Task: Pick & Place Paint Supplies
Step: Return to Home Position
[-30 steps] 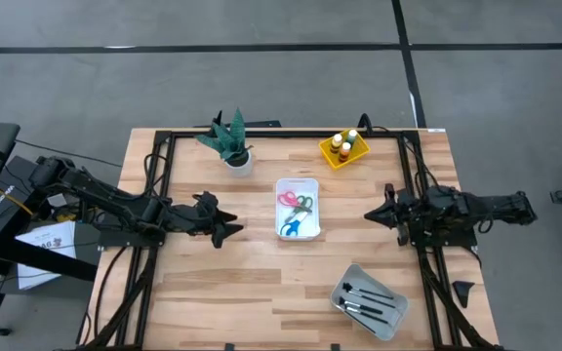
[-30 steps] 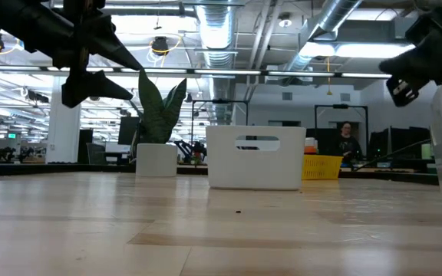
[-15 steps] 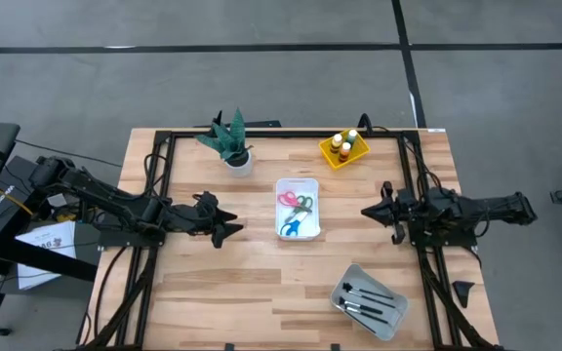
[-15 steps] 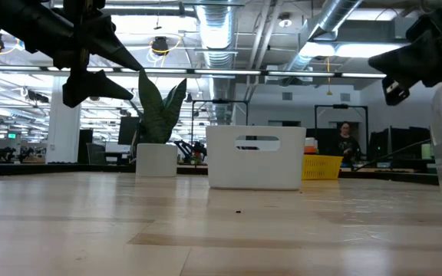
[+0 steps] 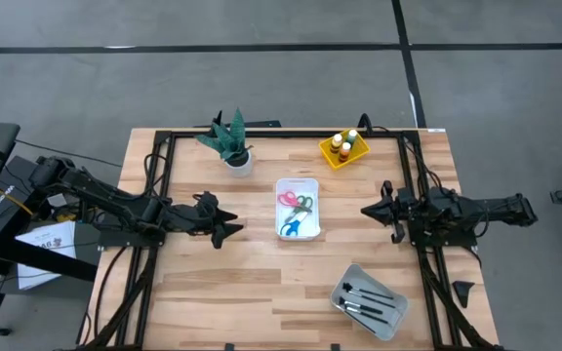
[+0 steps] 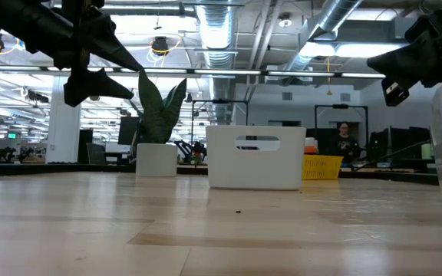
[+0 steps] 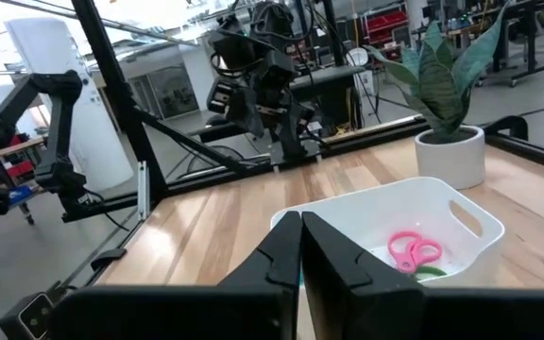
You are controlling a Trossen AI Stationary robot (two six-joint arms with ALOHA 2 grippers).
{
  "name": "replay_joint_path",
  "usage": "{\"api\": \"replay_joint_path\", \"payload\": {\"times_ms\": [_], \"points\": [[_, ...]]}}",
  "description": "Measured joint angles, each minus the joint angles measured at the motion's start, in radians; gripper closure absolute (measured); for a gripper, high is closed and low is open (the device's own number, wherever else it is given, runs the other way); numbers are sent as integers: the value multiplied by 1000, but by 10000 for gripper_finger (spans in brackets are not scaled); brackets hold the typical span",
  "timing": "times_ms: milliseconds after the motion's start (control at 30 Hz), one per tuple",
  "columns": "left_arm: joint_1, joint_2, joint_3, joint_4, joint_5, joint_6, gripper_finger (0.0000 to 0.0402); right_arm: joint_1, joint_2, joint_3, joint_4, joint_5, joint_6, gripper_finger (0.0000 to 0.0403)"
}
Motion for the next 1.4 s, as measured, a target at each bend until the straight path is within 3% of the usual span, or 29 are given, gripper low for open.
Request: {"api": "replay_joint_path", "payload": {"times_ms": [133, 233, 333, 400, 567, 667, 867, 1033, 1200, 1400], "points": [[0, 0, 0, 47, 1, 73, 195, -2, 0, 0, 2, 6, 0, 391], [11, 0, 0, 84, 18, 151, 264, -2, 0, 0, 2, 6, 0, 391], [42, 0, 0, 109, 120, 242, 355, -2, 0, -1, 5, 6, 0, 391], [68, 0, 0, 127, 210, 303, 387, -2, 0, -1, 5, 6, 0, 390], [141, 0, -4, 205, 385, 517, 397, -1, 0, -1, 5, 6, 0, 390], [191, -1, -55, 333, 497, 596, 399, -1, 0, -1, 5, 6, 0, 390], [204, -76, -216, 598, 532, 661, 401, -1, 0, -1, 5, 7, 0, 390], [202, -203, -300, 612, 547, 756, 401, -1, 0, -2, 5, 7, 0, 390], [208, -354, -391, 629, 577, 751, 401, -1, 0, -2, 5, 7, 0, 390], [208, -476, -394, 504, 634, 751, 401, -1, 0, -2, 5, 7, 0, 390]]}}
